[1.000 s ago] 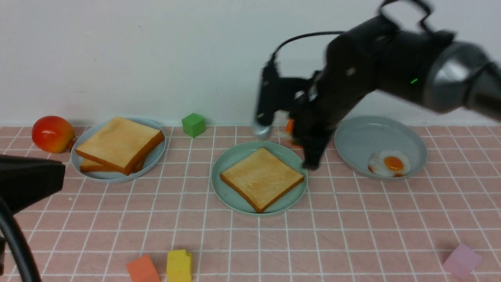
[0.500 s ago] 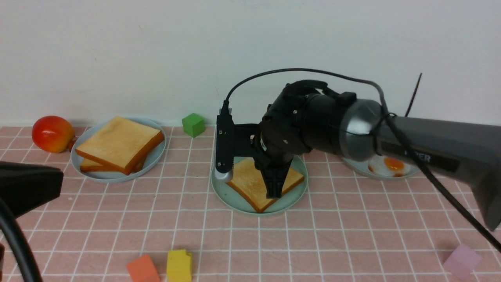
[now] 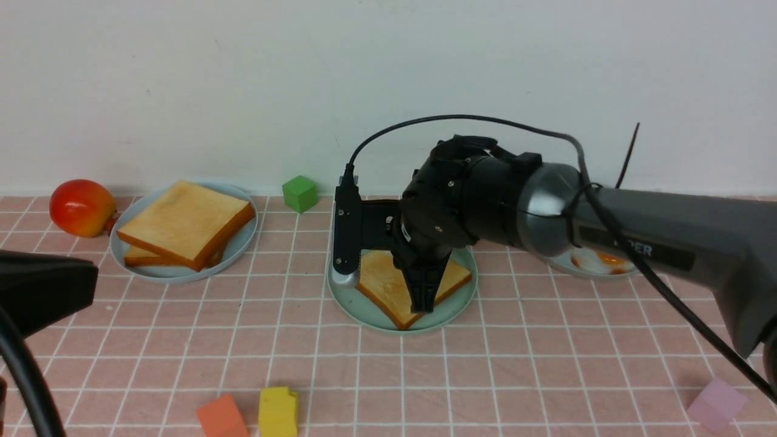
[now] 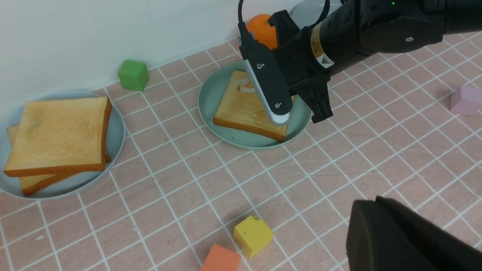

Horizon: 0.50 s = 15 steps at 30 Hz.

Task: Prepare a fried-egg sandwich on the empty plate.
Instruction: Use the right arm to place the fried egg on the slice of bread in the middle

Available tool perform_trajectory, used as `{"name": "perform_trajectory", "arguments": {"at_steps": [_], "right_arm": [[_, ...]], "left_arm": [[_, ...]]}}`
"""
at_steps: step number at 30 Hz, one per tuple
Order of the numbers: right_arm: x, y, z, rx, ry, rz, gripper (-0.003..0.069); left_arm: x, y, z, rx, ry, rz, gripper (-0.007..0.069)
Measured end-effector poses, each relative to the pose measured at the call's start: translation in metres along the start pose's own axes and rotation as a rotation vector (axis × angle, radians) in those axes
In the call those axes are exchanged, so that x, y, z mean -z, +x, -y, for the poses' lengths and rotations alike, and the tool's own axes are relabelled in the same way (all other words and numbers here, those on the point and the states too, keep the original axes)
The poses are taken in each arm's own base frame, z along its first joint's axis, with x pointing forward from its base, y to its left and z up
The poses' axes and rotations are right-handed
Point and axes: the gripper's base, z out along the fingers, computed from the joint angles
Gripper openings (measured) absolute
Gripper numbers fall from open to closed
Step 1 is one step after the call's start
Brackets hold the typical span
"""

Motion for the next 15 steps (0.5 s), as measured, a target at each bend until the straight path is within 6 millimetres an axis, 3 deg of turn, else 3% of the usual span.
{"name": "perform_trajectory", "arguments": {"at_steps": [3, 7, 12, 15], "right_arm": [[-0.005, 0.001, -0.003, 0.001, -0.011, -0.009, 0.0078], [-0.007, 0.001, -0.007, -0.02, -0.04, -0.015, 0.0136], [-0.004, 0.0, -0.008, -0.059, -0.07, -0.008, 0.0334], [0.011, -0.004, -0.006, -0.112, -0.086, 0.023, 0.0481]], "left_arm": [[0.0, 0.0, 0.0, 0.0, 0.0, 0.0, 0.0004], [0.0, 0.0, 0.0, 0.0, 0.0, 0.0, 0.0007], [0.0, 0.0, 0.0, 0.002, 0.002, -0.004, 0.0011], [0.0, 0.0, 0.0, 0.002, 0.002, -0.004, 0.0012]]}}
